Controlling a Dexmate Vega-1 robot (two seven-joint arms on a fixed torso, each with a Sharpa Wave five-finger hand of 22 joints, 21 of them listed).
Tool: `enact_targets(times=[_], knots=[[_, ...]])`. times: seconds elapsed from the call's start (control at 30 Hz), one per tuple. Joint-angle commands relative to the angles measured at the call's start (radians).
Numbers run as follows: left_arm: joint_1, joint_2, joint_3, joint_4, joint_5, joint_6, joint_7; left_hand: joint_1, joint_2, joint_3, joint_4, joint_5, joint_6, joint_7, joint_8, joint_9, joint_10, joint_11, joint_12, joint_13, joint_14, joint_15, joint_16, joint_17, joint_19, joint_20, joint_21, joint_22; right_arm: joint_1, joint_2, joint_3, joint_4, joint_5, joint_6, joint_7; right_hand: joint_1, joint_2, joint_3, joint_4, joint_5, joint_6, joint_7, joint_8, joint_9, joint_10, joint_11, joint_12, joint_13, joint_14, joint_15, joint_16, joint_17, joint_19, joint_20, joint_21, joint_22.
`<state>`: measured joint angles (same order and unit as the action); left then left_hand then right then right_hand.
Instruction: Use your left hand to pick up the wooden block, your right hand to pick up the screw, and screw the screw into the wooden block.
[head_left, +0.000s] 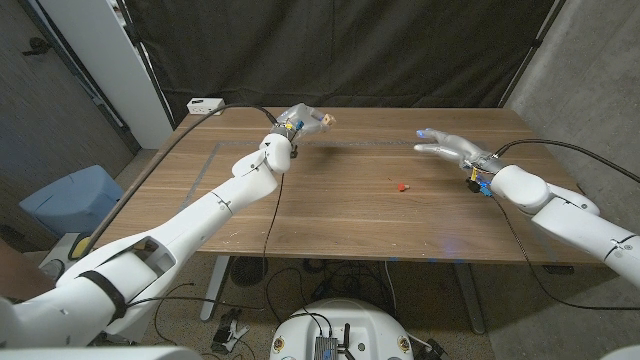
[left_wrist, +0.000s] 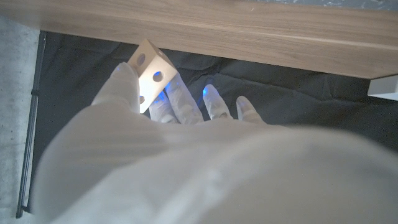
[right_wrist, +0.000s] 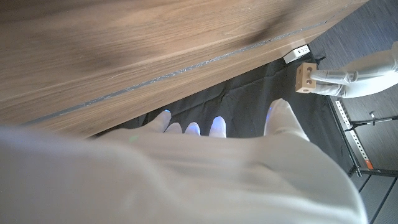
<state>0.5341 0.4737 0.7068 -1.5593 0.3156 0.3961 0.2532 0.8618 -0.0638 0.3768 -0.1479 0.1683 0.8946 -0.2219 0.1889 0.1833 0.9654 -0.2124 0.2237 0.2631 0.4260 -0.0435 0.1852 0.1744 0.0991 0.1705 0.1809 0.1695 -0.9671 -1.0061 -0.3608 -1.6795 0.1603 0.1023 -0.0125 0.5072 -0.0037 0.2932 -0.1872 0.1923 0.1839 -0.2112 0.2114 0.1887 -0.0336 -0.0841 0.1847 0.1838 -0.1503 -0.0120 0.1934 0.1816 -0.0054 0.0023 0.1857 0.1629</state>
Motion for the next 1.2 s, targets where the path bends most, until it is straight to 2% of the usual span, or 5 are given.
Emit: enact_targets(times=[0.03,0.6,0.83,0.93,1.2], knots=[[0.019,-0.016,-0.027,0.039,-0.134,-0.121,0.070,-0.001,0.011,-0.006,0.003,0.008,0.007,-0.001,0.006,0.005,0.000,-0.001,-0.002,0.002,-0.007,-0.072,0.000,0.003,-0.012,-0.002,-0.001,0.002,0.021,-0.027,-0.007,0.071,-0.017,0.112,0.069,0.025,-0.005,0.012,0.001,-0.004,0.005,-0.007,0.004,0.004,-0.016,-0.001,-0.001,0.005,-0.008,0.006,-0.004,0.002,-0.007,0.005,-0.001,0.003],[0.014,-0.035,-0.045,0.105,-0.258,-0.231,0.059,-0.002,0.013,-0.008,0.004,0.007,0.007,-0.002,0.006,0.005,-0.012,0.000,-0.009,0.001,-0.022,-0.066,0.000,0.004,-0.025,0.003,0.000,0.002,0.005,-0.088,0.003,0.059,-0.117,0.170,0.071,0.093,-0.028,0.030,0.001,-0.003,0.015,-0.007,0.009,0.007,-0.037,-0.003,-0.002,0.006,0.010,0.003,0.004,0.003,0.018,0.008,0.005,0.003],[0.001,-0.047,-0.048,0.149,-0.298,-0.280,0.046,-0.003,0.016,-0.008,0.004,0.007,0.005,-0.002,0.005,0.005,-0.016,0.000,-0.009,0.002,-0.022,-0.059,0.002,0.004,-0.028,0.005,0.000,0.002,0.023,-0.103,-0.011,0.054,-0.159,0.171,0.104,0.117,-0.037,0.036,0.002,-0.004,0.020,-0.007,0.011,0.008,-0.052,0.006,-0.003,0.006,0.012,0.009,0.004,0.003,0.026,0.014,0.006,0.004],[-0.003,-0.051,-0.047,0.162,-0.310,-0.295,0.041,-0.003,0.017,-0.008,0.005,0.007,0.005,-0.002,0.005,0.005,-0.018,0.000,-0.010,0.002,-0.022,-0.056,0.003,0.004,-0.031,0.009,0.000,0.002,0.035,-0.105,-0.019,0.058,-0.173,0.174,0.119,0.135,-0.044,0.041,0.003,-0.005,0.021,-0.008,0.011,0.009,-0.061,0.009,-0.003,0.006,0.008,0.014,0.002,0.004,0.036,0.004,0.008,0.004],[-0.018,-0.066,-0.046,0.208,-0.346,-0.342,0.017,-0.003,0.019,-0.009,0.005,0.007,0.004,-0.001,0.004,0.005,-0.022,0.001,-0.011,0.002,-0.023,-0.054,0.004,0.004,-0.033,0.011,0.001,0.002,0.077,-0.108,-0.045,0.069,-0.234,0.185,0.153,0.152,-0.048,0.046,0.004,-0.006,0.027,-0.007,0.014,0.010,-0.069,0.012,-0.003,0.007,0.008,0.020,0.002,0.004,0.041,0.004,0.008,0.004]])
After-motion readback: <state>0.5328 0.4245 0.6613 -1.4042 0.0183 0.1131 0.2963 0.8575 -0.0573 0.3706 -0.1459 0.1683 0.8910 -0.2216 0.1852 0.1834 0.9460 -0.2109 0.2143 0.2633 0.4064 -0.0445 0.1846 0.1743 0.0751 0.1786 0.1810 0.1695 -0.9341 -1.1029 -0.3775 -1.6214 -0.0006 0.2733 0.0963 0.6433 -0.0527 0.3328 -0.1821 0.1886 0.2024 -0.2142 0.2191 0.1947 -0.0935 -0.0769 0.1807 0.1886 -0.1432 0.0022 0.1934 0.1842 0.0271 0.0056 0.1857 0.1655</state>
